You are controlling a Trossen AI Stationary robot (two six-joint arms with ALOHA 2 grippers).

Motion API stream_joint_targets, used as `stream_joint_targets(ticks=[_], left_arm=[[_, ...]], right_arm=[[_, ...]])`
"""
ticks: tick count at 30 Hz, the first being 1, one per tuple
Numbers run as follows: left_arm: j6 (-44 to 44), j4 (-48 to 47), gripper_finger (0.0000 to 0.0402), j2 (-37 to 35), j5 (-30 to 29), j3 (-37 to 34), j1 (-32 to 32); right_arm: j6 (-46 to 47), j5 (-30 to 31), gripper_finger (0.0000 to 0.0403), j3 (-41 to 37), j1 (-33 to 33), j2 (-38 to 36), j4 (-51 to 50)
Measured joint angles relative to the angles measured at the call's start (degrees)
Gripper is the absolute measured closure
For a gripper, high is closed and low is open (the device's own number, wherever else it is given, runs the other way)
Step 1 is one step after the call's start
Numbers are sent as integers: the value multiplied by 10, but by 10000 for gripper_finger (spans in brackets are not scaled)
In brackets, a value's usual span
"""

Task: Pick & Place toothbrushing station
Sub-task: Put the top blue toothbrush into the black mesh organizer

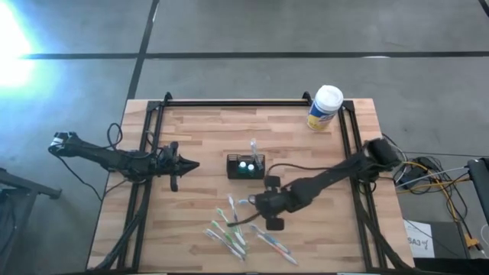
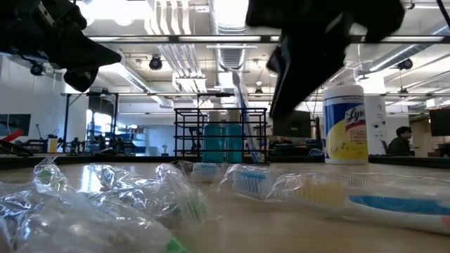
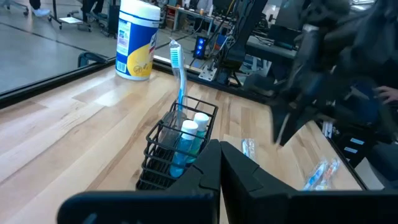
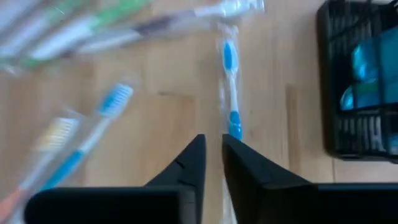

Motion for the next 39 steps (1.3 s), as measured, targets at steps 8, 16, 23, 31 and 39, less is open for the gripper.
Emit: stream_joint_targets(ticks=[8, 16, 23, 31, 39], left_arm=[[0, 0, 399, 0, 2, 0, 0], [-2, -1, 399, 0, 10, 0, 0], [-2, -2, 399, 0, 9, 0, 0], [63, -4, 399, 1, 15, -1, 0], [82, 32, 399, 12, 55, -4, 0]], right_arm=[[-6, -28, 249, 4, -25, 74, 0], [-11, -53, 232, 8, -37, 124, 0], [0, -60, 304, 7, -39, 126, 1], [-5, -27, 384, 0, -40, 75, 23], [-70, 3, 389, -12, -29, -44, 158]])
